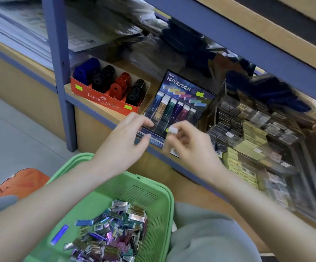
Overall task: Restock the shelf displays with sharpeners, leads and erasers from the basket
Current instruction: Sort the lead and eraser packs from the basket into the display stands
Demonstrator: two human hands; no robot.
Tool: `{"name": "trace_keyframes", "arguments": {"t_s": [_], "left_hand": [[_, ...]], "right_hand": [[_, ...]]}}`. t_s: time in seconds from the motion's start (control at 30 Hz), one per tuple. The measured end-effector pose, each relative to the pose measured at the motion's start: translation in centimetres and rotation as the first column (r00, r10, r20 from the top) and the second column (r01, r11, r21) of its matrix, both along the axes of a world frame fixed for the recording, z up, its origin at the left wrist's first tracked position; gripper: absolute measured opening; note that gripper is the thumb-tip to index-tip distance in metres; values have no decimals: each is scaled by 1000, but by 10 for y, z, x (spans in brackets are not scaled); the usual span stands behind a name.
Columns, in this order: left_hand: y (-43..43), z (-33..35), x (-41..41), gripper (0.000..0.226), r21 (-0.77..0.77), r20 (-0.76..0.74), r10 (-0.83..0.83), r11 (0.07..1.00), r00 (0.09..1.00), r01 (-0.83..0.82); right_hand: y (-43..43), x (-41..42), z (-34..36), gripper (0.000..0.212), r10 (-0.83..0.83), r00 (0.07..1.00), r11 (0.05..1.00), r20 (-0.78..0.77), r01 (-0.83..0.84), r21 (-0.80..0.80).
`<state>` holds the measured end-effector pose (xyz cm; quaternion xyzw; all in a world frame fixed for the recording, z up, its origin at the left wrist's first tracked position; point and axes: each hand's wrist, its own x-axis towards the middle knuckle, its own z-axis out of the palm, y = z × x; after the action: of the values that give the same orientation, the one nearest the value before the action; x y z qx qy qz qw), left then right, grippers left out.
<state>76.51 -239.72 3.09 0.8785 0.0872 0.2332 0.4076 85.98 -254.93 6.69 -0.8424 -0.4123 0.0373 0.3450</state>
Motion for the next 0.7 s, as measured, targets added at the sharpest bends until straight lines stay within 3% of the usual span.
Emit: {"name": "trace_keyframes", "arguments": {"t_s": [0.17,0.33,0.53,0.7], "left_hand": [[2,10,29,37,235,-85,-28,971,996,47],[4,-2,43,45,371,-161,11,927,987,50],[10,-10,48,45,430,-124,7,902,992,47],[18,-17,52,41,453,-107,6,890,994,43]], "right_hand": [[12,47,19,6,-193,979,975,67,184,124],[48,72,20,4,-227,971,959,73,209,192],[73,94,7,7,-167,965,986,201,167,15],[79,102,9,11,-94,976,993,198,105,-46]]}}
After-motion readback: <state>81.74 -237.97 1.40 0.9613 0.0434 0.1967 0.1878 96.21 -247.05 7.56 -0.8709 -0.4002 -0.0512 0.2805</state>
